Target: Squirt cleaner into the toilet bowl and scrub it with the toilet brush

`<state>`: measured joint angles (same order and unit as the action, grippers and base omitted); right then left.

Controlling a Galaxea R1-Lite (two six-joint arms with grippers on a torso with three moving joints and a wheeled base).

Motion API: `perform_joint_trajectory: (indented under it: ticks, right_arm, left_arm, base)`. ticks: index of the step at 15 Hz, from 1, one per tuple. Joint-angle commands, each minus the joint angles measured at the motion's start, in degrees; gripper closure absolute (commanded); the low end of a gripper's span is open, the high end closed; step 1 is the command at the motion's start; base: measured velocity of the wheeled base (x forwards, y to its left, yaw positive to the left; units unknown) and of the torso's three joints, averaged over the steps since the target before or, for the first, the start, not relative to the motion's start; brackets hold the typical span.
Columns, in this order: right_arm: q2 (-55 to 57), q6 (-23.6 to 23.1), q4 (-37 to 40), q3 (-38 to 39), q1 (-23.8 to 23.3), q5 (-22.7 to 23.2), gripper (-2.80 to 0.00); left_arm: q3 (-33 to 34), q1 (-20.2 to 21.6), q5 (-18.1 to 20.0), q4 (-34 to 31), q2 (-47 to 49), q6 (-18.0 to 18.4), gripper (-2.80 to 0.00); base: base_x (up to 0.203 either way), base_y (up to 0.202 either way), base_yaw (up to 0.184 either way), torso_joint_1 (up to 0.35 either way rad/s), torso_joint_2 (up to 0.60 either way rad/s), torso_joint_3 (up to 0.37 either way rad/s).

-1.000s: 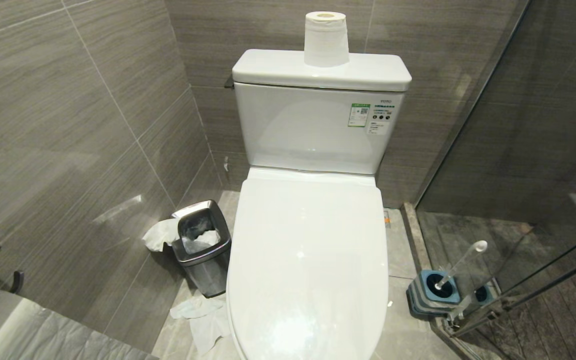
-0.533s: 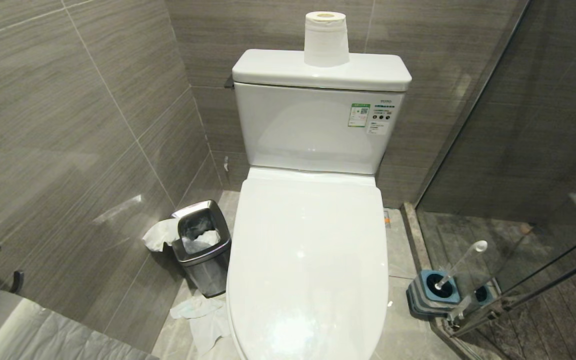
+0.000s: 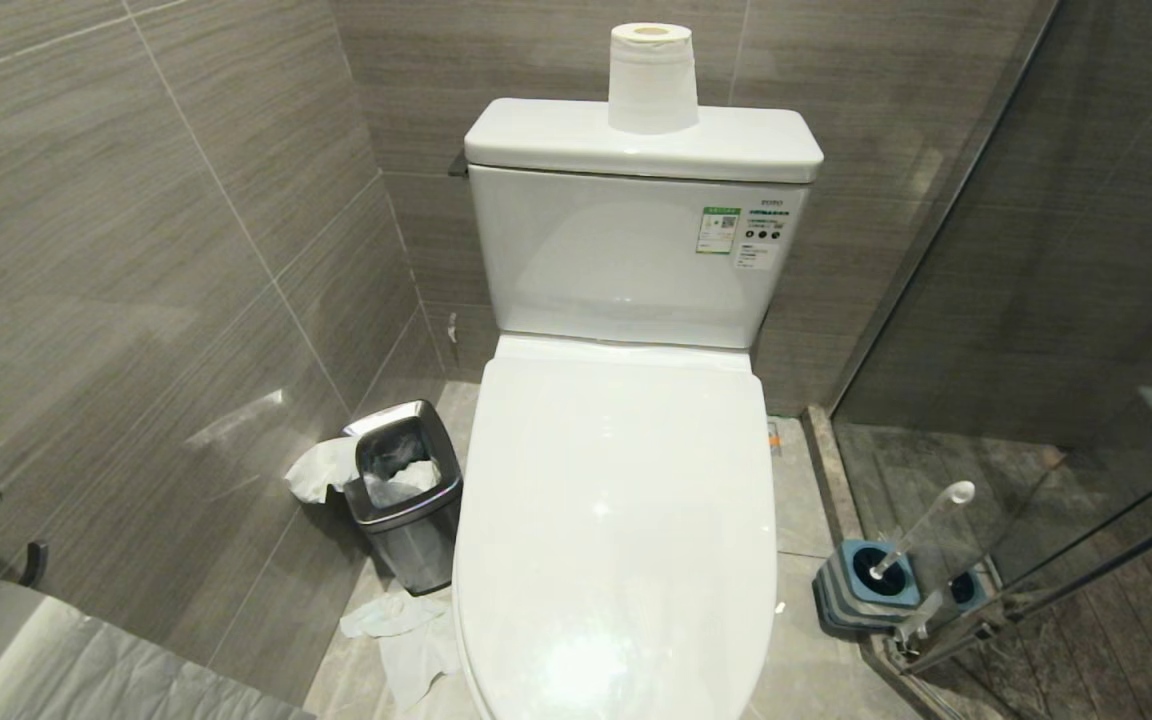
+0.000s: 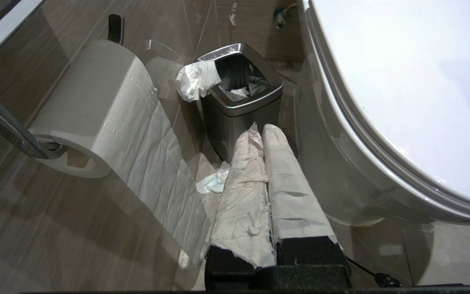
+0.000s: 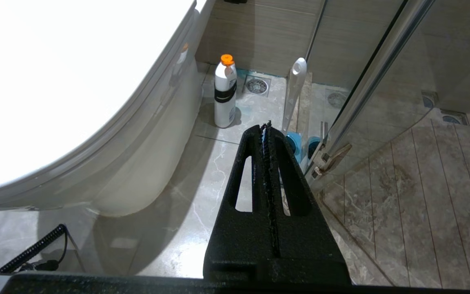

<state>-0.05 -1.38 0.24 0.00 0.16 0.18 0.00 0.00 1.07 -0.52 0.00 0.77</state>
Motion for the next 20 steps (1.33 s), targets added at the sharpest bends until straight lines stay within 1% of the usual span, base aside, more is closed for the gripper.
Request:
perform_joint_trajectory:
  ticks: [1, 20]
  right_arm:
    - [0.05, -0.02, 0.02, 0.0, 0.02, 0.0, 0.0]
    - [0.05, 0.33, 0.02, -0.09, 0.02, -0.09, 0.0]
  left_arm:
    - [0.18, 0.0, -0.02, 0.0, 0.09, 0.02, 0.0]
    - [0.18, 0.0, -0.02, 0.0, 0.09, 0.02, 0.0]
  base:
    - [0.0, 0.0, 0.0, 0.0, 0.0, 0.0]
    - [0.0, 0.0, 0.0, 0.0, 0.0, 0.0]
